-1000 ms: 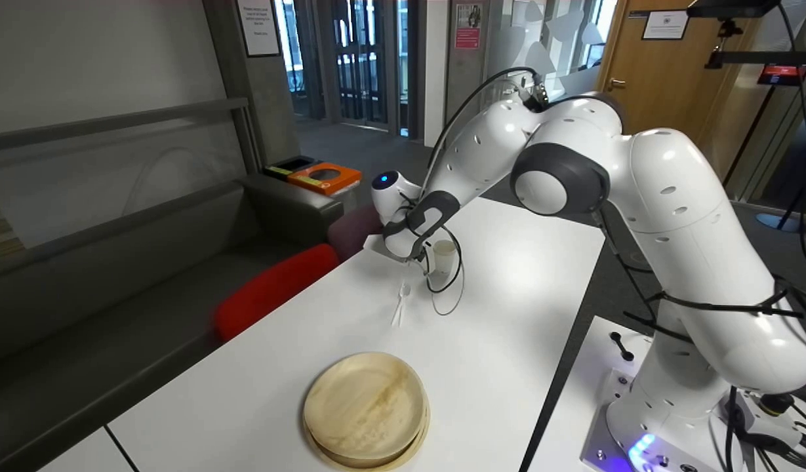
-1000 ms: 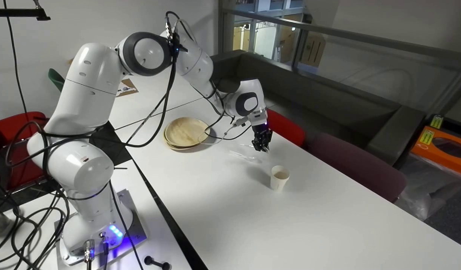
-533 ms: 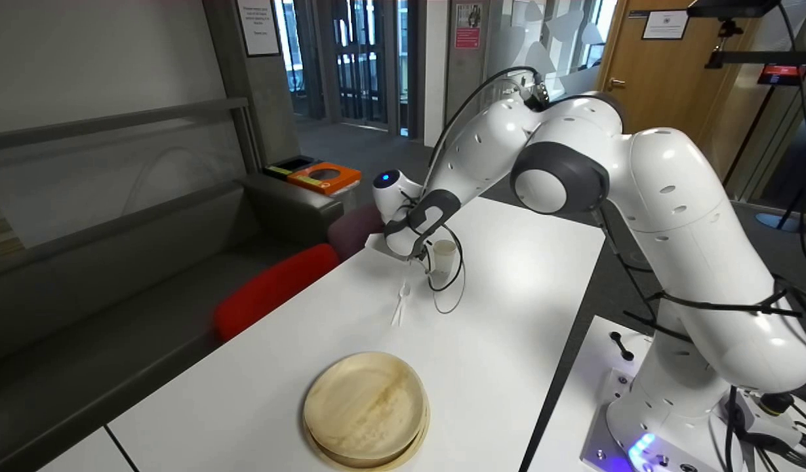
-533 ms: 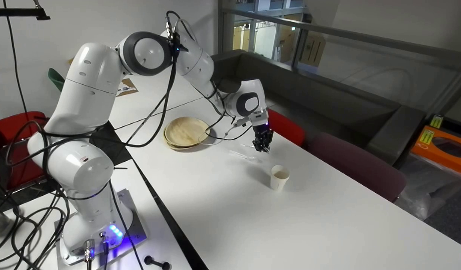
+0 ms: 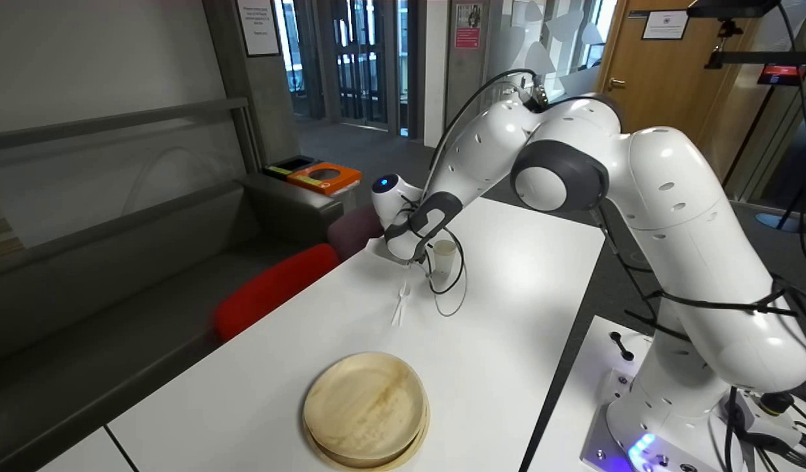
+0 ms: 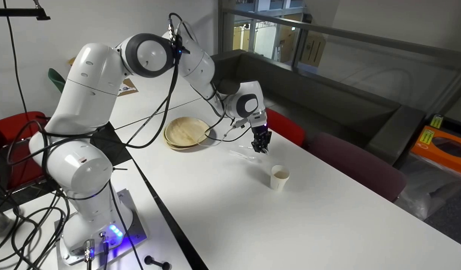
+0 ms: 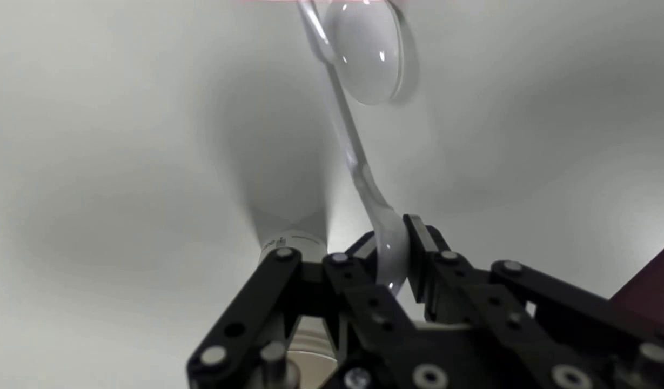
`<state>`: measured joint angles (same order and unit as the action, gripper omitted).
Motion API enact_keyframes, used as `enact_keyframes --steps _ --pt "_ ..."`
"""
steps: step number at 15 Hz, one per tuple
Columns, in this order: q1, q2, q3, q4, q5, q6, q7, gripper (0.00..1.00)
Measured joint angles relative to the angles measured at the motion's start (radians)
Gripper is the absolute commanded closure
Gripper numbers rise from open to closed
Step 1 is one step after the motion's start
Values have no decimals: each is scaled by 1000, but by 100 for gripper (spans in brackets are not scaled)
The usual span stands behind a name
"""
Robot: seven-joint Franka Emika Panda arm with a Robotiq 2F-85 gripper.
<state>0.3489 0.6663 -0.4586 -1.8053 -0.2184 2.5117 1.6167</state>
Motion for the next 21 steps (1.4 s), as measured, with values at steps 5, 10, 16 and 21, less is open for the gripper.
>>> enact_keyframes --steps 5,10,16,21 --pt "-60 0 96 2 -20 -25 -37 98" --pt "-133 -1 191 43 -15 -163 -155 98" --pt "-157 -1 208 99 -34 -305 -236 98" --pt "-157 7 213 118 -59 -380 -289 98"
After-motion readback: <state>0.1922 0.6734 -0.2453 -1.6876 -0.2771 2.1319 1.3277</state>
